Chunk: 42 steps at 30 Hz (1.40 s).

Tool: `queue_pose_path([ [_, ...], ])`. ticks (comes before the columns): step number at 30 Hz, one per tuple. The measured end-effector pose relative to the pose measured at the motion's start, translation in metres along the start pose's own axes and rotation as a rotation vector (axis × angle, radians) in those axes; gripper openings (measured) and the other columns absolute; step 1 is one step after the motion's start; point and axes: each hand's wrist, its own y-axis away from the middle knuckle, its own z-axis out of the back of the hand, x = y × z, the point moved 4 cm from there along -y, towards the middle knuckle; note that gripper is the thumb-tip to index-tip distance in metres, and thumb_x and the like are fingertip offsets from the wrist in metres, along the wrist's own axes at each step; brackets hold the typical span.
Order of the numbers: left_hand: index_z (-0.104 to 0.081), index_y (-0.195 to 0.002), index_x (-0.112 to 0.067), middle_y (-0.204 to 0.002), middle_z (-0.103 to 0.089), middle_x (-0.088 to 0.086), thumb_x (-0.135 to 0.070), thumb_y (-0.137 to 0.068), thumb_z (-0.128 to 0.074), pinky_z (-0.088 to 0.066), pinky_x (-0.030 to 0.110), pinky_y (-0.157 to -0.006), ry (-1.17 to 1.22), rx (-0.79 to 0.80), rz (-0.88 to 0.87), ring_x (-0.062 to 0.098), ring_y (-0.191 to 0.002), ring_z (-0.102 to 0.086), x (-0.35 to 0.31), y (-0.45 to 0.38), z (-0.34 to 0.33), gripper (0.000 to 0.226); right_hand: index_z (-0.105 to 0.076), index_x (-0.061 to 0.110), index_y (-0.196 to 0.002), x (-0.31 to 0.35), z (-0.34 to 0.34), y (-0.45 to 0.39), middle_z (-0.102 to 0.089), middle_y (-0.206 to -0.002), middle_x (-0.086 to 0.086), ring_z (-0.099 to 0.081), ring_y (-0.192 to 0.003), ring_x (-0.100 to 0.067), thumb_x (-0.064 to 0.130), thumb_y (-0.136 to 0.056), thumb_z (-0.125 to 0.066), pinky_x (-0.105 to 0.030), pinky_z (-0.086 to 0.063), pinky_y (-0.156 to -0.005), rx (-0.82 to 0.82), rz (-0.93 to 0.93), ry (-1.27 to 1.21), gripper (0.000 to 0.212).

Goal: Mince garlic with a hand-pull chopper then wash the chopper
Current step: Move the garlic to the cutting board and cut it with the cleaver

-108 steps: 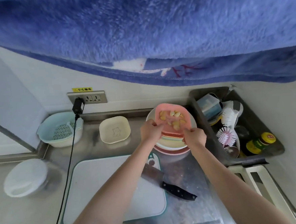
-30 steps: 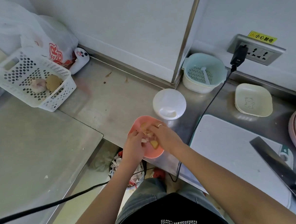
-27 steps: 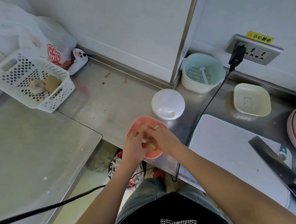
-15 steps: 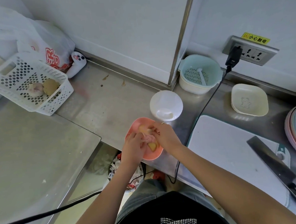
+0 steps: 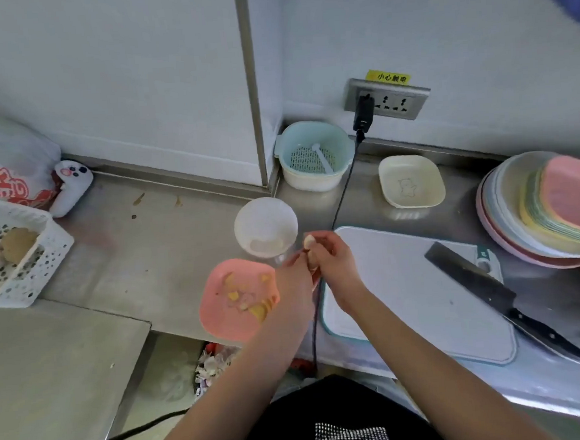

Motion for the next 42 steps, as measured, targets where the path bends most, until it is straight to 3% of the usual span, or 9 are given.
queue_pose_path([
  [5,-0.053,-0.09,0.001,-0.086,-0.056,0.016,-0.01,-0.103,-0.035,-0.049,0.032,-0.072,0.247,0.161,0.308,0.024,-0.079,-0.057,0.031,-0.013,-0.062,0.025,-0.064,0.014,-0.092,-0.017,0.061,0.003,-0.068,-0.088,-0.001,-0.066,-0.083,-0.018,0.013,-0.09,-0.057,-0.03,-0.054,-0.075,-0.269,0.034,0.099,0.007],
  [13,-0.052,-0.078,-0.016,-0.076,-0.06,0.001,-0.046,-0.101,-0.036,-0.047,0.021,-0.07,-0.13,0.392,0.413,0.012,-0.075,-0.06,0.078,0.001,-0.134,0.04,-0.052,0.012,-0.103,-0.045,0.136,0.006,-0.06,-0.086,-0.004,-0.056,-0.077,-0.015,0.008,-0.093,-0.038,-0.024,-0.043,-0.063,-0.549,-0.215,-0.215,0.018],
  [17,-0.043,-0.076,-0.021,-0.072,-0.044,-0.001,-0.052,-0.101,-0.023,-0.043,0.021,-0.06,-0.068,0.501,0.487,0.01,-0.064,-0.049,0.087,0.01,-0.139,0.044,-0.056,0.02,-0.082,-0.053,0.145,-0.004,-0.056,-0.06,0.003,-0.05,-0.058,-0.015,0.024,-0.084,-0.045,-0.027,-0.037,-0.056,-0.542,-0.323,-0.433,0.012],
  [21,-0.053,-0.087,-0.016,-0.095,-0.061,0.004,-0.059,-0.098,-0.021,-0.043,0.027,-0.079,0.011,0.523,0.503,0.016,-0.093,-0.059,0.092,0.0,-0.133,0.055,-0.053,0.014,-0.086,-0.06,0.142,-0.01,-0.059,-0.07,-0.002,-0.056,-0.065,-0.017,0.026,-0.096,-0.046,-0.03,-0.046,-0.066,-0.575,-0.325,-0.46,0.017],
  [24,-0.055,-0.096,-0.019,-0.113,-0.06,0.0,-0.059,-0.097,-0.022,-0.042,0.027,-0.09,-0.009,0.549,0.488,0.016,-0.114,-0.053,0.093,-0.004,-0.131,0.052,-0.053,0.011,-0.099,-0.059,0.139,-0.011,-0.06,-0.089,-0.007,-0.058,-0.082,-0.023,0.014,-0.098,-0.044,-0.028,-0.048,-0.07,-0.574,-0.27,-0.213,0.009],
  [28,-0.043,-0.138,-0.019,-0.15,-0.038,-0.003,-0.04,-0.102,-0.035,-0.026,0.029,-0.114,-0.292,0.372,0.268,0.013,-0.135,-0.037,0.08,-0.012,-0.118,0.043,-0.058,0.005,-0.104,-0.052,0.156,-0.013,-0.053,-0.106,-0.008,-0.052,-0.102,-0.028,-0.006,-0.092,-0.042,-0.026,-0.039,-0.079,-0.506,0.058,0.531,0.023],
  [32,-0.057,-0.106,-0.015,-0.111,-0.062,0.007,-0.019,-0.097,-0.05,-0.046,0.028,-0.088,-0.466,0.265,0.078,0.017,-0.103,-0.057,0.061,-0.023,-0.089,0.013,-0.03,0.009,-0.147,-0.075,0.157,-0.009,-0.017,-0.158,-0.007,-0.01,-0.147,-0.023,0.005,-0.096,-0.039,-0.03,-0.014,-0.116,-0.129,0.185,1.141,0.052],
  [35,-0.059,-0.099,-0.012,-0.093,-0.065,0.003,-0.015,-0.095,-0.052,-0.05,0.025,-0.077,-0.352,0.199,0.107,0.018,-0.09,-0.064,0.051,-0.026,-0.071,0.009,-0.001,0.013,-0.152,-0.077,0.156,-0.003,0.017,-0.156,-0.001,0.02,-0.142,-0.012,0.025,-0.1,-0.036,-0.03,0.002,-0.118,-0.063,0.2,1.22,0.064],
  [42,-0.059,-0.085,-0.012,-0.081,-0.062,0.006,-0.009,-0.092,-0.055,-0.048,0.026,-0.066,-0.35,0.17,0.027,0.018,-0.072,-0.061,0.041,-0.016,-0.061,0.009,0.004,0.015,-0.152,-0.069,0.16,0.004,0.01,-0.159,0.001,0.014,-0.145,-0.012,0.04,-0.101,-0.02,-0.04,0.01,-0.117,-0.088,0.14,1.363,0.062],
])
